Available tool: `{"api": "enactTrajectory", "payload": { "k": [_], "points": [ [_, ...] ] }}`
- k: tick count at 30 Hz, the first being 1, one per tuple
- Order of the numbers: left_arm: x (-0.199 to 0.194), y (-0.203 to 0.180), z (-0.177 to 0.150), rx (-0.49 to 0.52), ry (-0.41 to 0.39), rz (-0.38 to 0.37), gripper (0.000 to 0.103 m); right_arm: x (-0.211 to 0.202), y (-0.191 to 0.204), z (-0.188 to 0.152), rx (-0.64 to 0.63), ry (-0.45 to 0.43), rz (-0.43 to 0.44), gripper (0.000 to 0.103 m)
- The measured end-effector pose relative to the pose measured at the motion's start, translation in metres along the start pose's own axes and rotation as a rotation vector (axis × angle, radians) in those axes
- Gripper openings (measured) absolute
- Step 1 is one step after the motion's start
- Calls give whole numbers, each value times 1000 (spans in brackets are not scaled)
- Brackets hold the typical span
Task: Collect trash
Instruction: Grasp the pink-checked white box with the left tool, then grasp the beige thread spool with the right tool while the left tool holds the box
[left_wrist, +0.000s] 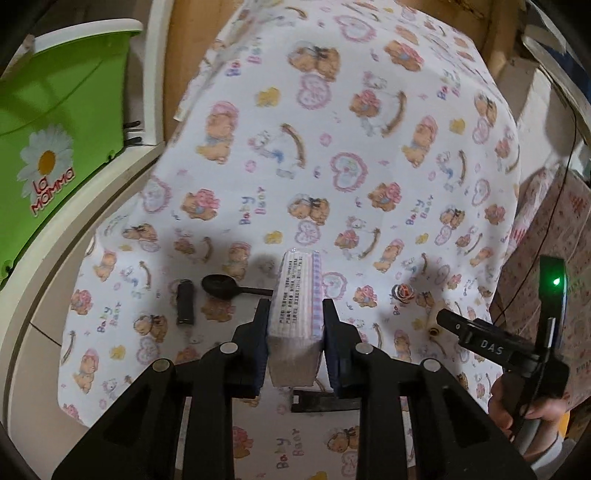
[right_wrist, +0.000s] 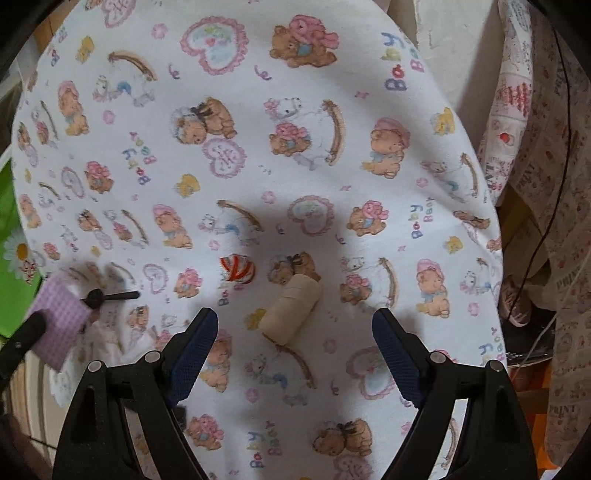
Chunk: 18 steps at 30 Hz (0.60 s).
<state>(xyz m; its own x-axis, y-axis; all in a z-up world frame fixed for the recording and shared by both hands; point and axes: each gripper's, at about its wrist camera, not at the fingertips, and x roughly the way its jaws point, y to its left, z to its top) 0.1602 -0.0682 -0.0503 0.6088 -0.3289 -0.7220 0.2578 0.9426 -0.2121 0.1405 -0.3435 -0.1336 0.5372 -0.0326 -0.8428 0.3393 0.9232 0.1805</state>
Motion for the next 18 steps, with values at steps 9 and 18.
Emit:
{"api": "enactTrajectory", "payload": {
  "k": [9,18],
  "points": [
    [-10,-1,-3,43,-40,40,25,15,8,-2,-17,-3,-71,59],
    [-9,0,-7,41,-26,38,25,21,25,-11,-66,-2,-18,22]
  ]
}}
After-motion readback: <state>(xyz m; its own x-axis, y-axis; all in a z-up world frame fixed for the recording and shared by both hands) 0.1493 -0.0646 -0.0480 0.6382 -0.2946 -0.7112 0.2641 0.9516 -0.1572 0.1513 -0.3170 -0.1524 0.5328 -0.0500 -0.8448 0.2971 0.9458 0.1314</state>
